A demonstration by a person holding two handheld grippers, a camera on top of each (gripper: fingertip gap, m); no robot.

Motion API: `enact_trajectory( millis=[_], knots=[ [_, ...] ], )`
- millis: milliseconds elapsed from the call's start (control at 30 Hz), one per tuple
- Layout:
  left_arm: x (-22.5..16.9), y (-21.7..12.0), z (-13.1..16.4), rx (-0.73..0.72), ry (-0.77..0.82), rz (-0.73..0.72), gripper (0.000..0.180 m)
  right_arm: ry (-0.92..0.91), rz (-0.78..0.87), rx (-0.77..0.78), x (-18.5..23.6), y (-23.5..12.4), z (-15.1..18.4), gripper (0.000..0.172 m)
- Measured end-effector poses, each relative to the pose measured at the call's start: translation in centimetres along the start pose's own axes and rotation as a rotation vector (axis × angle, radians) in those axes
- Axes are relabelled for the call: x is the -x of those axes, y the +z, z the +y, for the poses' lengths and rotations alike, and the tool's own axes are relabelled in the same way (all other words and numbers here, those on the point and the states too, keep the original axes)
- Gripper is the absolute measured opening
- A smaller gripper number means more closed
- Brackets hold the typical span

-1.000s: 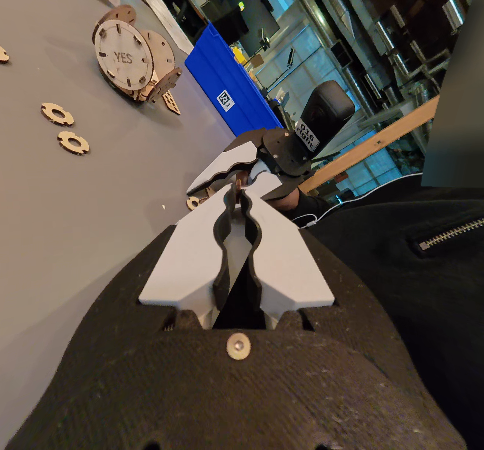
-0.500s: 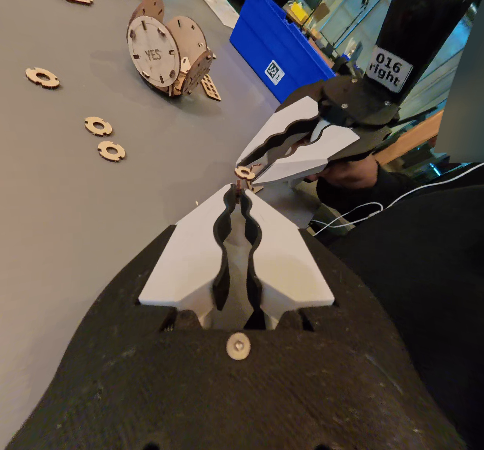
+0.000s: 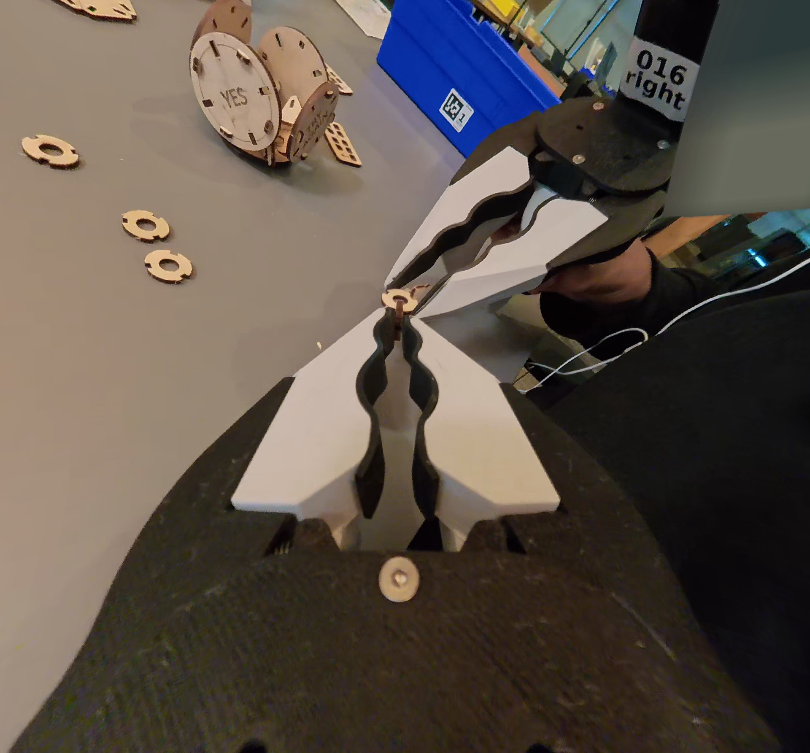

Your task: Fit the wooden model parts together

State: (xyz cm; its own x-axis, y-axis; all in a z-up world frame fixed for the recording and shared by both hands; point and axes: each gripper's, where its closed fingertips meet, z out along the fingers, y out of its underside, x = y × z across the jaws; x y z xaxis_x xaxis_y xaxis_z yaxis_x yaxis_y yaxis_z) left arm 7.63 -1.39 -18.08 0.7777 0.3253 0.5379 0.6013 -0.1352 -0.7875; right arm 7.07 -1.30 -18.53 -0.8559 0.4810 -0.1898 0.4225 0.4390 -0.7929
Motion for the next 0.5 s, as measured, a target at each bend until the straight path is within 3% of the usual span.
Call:
enact_trajectory(
  millis=[500],
  knots=[
    [-0.55,0.04,0.09,-0.006,0.053,-0.002,0.001,-0.014,-0.051,-0.008,0.45,-0.24,0.08,0.015]
  ],
)
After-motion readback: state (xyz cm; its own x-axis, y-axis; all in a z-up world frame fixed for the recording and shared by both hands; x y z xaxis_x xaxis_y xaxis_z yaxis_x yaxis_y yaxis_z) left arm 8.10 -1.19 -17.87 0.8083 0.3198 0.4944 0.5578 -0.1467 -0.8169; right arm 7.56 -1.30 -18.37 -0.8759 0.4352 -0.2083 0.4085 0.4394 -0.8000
